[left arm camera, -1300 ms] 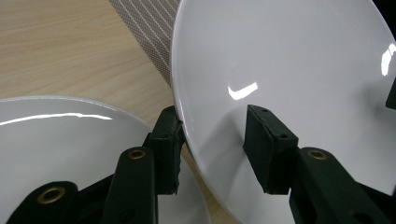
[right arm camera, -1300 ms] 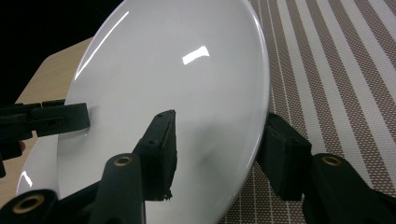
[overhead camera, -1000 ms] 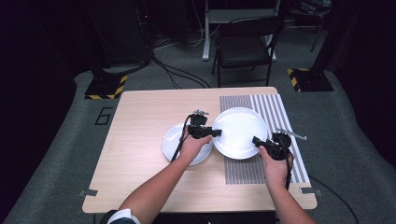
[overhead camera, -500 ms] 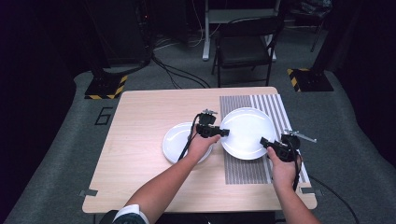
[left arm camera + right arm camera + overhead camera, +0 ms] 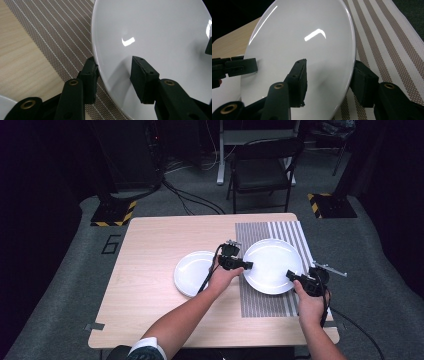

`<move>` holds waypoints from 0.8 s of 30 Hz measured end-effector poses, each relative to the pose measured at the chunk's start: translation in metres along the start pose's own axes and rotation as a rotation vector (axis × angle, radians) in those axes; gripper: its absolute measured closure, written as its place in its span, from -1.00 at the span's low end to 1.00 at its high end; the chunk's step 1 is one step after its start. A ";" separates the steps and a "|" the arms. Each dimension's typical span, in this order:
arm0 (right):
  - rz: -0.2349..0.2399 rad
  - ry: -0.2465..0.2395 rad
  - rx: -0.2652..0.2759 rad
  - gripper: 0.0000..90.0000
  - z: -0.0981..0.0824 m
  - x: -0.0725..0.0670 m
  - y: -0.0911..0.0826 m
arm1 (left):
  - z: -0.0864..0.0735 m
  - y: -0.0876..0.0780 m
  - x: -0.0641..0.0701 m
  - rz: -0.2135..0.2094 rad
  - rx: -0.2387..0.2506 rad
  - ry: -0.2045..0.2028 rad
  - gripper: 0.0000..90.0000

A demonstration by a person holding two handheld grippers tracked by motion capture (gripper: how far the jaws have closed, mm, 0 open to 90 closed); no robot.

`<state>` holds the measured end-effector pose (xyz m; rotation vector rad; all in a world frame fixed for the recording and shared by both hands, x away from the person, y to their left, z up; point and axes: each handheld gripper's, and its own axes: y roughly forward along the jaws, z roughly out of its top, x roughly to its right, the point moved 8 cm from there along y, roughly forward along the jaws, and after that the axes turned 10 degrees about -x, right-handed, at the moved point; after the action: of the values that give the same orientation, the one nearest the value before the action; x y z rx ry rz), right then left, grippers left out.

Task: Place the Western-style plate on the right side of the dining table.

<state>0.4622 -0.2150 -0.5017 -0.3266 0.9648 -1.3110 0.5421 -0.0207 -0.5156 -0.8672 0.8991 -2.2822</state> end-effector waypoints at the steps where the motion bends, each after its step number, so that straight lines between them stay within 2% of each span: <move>1: 0.000 0.004 0.000 0.10 0.000 0.001 0.000 | 0.000 0.001 0.001 0.000 -0.001 0.000 0.28; 8: -0.011 0.015 -0.005 0.10 -0.003 0.008 0.004 | -0.001 0.006 0.001 0.002 -0.012 0.008 0.28; 21: -0.015 0.026 -0.021 0.10 -0.009 0.018 0.017 | -0.001 0.017 -0.002 0.012 -0.005 0.001 0.30; 24: -0.021 0.016 -0.019 0.10 -0.007 0.021 0.020 | 0.000 0.019 -0.002 0.016 0.001 0.000 0.30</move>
<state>0.4689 -0.2263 -0.5287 -0.3421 0.9897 -1.3258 0.5479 -0.0314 -0.5310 -0.8568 0.9016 -2.2686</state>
